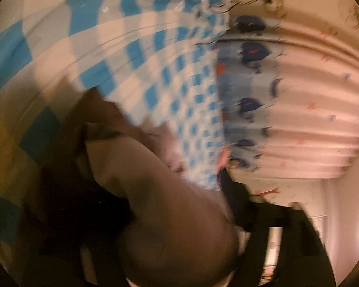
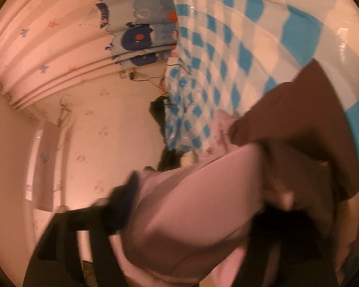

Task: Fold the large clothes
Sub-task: 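Lay the folded jacket down and open both grippers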

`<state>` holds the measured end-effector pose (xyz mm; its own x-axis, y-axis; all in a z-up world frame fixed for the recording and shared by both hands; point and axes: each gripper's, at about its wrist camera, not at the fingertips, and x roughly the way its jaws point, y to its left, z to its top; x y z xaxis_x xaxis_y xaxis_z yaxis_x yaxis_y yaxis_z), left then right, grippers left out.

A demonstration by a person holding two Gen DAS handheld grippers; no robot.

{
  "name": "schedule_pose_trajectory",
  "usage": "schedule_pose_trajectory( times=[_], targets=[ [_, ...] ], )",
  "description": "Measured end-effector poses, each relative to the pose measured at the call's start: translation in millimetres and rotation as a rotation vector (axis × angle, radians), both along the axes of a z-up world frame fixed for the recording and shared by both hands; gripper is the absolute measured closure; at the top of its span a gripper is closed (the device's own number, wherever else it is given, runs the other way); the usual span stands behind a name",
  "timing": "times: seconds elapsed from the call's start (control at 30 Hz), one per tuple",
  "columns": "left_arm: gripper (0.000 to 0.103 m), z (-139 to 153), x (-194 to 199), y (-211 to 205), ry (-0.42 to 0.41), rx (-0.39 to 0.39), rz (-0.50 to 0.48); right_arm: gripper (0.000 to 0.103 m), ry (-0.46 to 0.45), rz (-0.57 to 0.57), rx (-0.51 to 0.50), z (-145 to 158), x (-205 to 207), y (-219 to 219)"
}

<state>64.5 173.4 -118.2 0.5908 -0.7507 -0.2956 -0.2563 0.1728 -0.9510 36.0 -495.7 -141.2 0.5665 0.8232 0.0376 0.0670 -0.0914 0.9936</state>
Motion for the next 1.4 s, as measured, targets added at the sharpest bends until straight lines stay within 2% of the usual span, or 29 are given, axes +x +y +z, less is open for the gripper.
schedule_pose_trajectory(
  times=[0.03, 0.17, 0.23, 0.33, 0.4, 0.43, 0.47, 0.5, 0.57, 0.63, 0.7, 0.77, 0.8, 0.83, 0.87, 0.9, 0.93, 1.0, 1.03, 1.1, 1.17, 1.2, 1.27, 1.33, 1.37, 1.4],
  targets=[
    [0.017, 11.7, -2.3, 3.1, -0.021, -0.027, 0.021, 0.009, -0.015, -0.011, 0.000, 7.3, -2.0, 0.0],
    [0.013, 56.5, -12.5, 10.4, -0.109, -0.078, 0.077, 0.007, -0.045, -0.027, -0.034, 33.8, -11.6, 0.3],
    [0.012, 81.5, -20.8, 9.1, -0.189, -0.053, 0.089, 0.007, -0.060, -0.041, -0.116, 49.6, -20.3, 0.9],
    [0.011, 125.5, -37.7, -15.2, -0.326, 0.122, 0.016, 0.007, -0.130, -0.035, -0.364, 82.8, -36.0, 13.4],
    [0.011, 143.3, -45.1, -66.2, -0.398, 0.332, -0.140, 0.007, -0.167, -0.033, -0.534, 99.8, -42.2, 27.4],
    [0.011, 143.2, -47.2, -86.7, -0.410, 0.401, -0.208, 0.007, -0.186, -0.033, -0.622, 107.9, -43.5, 37.2],
    [0.011, 138.8, -46.8, -125.7, -0.423, 0.508, -0.316, 0.007, -0.196, -0.033, -0.694, 113.3, -42.4, 47.3],
    [0.011, 135.4, -45.1, -144.6, -0.433, 0.561, -0.360, 0.007, -0.198, -0.030, -0.756, 116.3, -38.9, 58.4],
    [0.011, 119.4, -39.1, -195.8, -0.459, 0.747, -0.449, 0.007, -0.192, -0.026, -0.836, 115.4, -31.7, 76.4],
    [0.011, 99.8, -23.7, -222.1, -0.448, 0.837, -0.486, 0.007, -0.170, -0.043, -0.923, 109.1, -18.5, 94.9],
    [0.011, 78.1, -4.9, -229.8, -0.392, 0.909, -0.472, 0.007, -0.174, -0.063, -1.005, 97.8, -7.8, 104.1],
    [0.013, 47.8, 18.0, -217.7, -0.307, 0.924, -0.440, 0.007, -0.167, -0.081, -1.163, 77.6, 9.0, 108.9],
    [0.018, 33.2, 30.3, -206.8, -0.275, 0.918, -0.421, 0.007, -0.140, -0.080, -1.207, 61.4, 18.3, 104.9],
    [0.034, 19.2, 40.4, -196.7, -0.254, 0.886, -0.420, 0.007, -0.119, -0.078, -1.194, 48.2, 25.2, 98.4],
    [0.045, 6.6, 49.9, -181.9, -0.215, 0.820, -0.409, 0.007, -0.080, -0.085, -1.127, 33.5, 30.5, 85.5],
    [0.047, 2.6, 55.8, -179.7, -0.195, 0.794, -0.397, 0.008, -0.056, -0.108, -1.075, 28.8, 32.8, 75.1],
    [0.047, 3.7, 58.3, -174.7, -0.176, 0.766, -0.399, 0.008, -0.047, -0.117, -1.068, 29.0, 33.9, 70.5],
    [0.046, 17.5, 53.3, -173.7, -0.196, 0.830, -0.391, 0.008, -0.036, -0.103, -1.084, 33.3, 33.9, 69.5],
    [0.045, 30.7, 45.5, -169.8, -0.233, 0.866, -0.369, 0.008, -0.040, -0.113, -1.102, 39.9, 32.2, 70.1],
    [0.035, 51.6, 30.3, -155.9, -0.307, 0.877, -0.317, 0.008, -0.111, -0.164, -1.155, 64.7, 22.1, 75.4],
    [0.014, 71.7, 16.5, -136.9, -0.363, 0.948, -0.208, 0.008, -0.183, -0.198, -1.220, 85.9, 21.4, 85.4],
    [0.012, 77.0, 13.6, -126.1, -0.377, 0.983, -0.143, 0.008, -0.212, -0.206, -1.260, 93.5, 26.5, 91.7],
    [0.012, 72.2, 21.3, -108.1, -0.335, 0.993, -0.089, 0.008, -0.229, -0.190, -1.331, 97.8, 42.0, 103.7],
    [0.012, 56.5, 29.7, -96.7, -0.281, 0.975, -0.077, 0.007, -0.215, -0.161, -1.431, 87.3, 59.4, 113.3],
    [0.012, 48.4, 35.3, -96.3, -0.266, 0.983, -0.076, 0.007, -0.179, -0.135, -1.479, 73.3, 70.3, 115.2],
    [0.012, 35.8, 41.4, -95.8, -0.250, 0.993, -0.084, 0.007, -0.128, -0.098, -1.474, 54.7, 80.5, 112.3]
  ],
)
